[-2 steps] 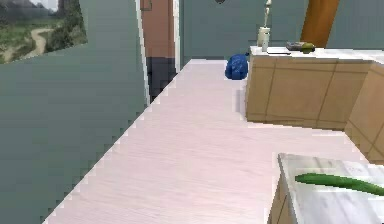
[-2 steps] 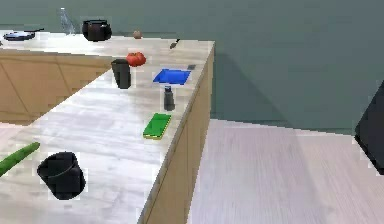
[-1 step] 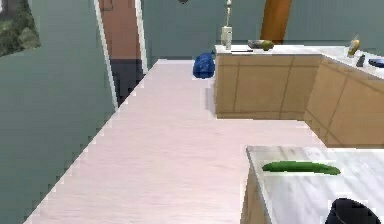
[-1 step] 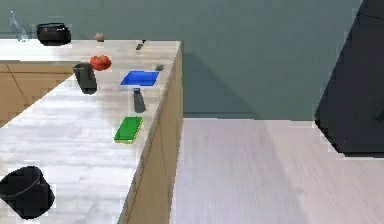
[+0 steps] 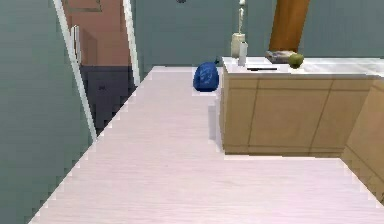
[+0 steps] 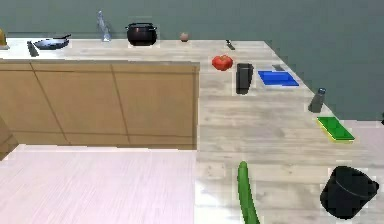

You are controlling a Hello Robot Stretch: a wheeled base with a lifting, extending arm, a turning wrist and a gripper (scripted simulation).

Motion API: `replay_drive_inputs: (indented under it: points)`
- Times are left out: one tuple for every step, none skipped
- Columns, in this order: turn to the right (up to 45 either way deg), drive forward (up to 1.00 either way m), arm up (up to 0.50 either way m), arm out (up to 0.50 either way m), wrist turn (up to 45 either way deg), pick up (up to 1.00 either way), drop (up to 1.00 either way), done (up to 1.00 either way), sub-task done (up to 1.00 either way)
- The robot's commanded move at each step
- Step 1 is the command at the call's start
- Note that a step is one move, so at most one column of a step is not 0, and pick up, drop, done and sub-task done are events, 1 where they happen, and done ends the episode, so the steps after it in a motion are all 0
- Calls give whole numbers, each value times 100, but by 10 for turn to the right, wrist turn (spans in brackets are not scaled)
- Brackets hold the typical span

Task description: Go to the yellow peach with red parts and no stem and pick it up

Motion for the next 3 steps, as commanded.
replay_drive_inputs:
  points:
    - [420,0,0,0,0,0,0,0,0]
    - [30,0,0,0,0,0,0,0,0]
    - [-450,0,0,0,0,0,0,0,0]
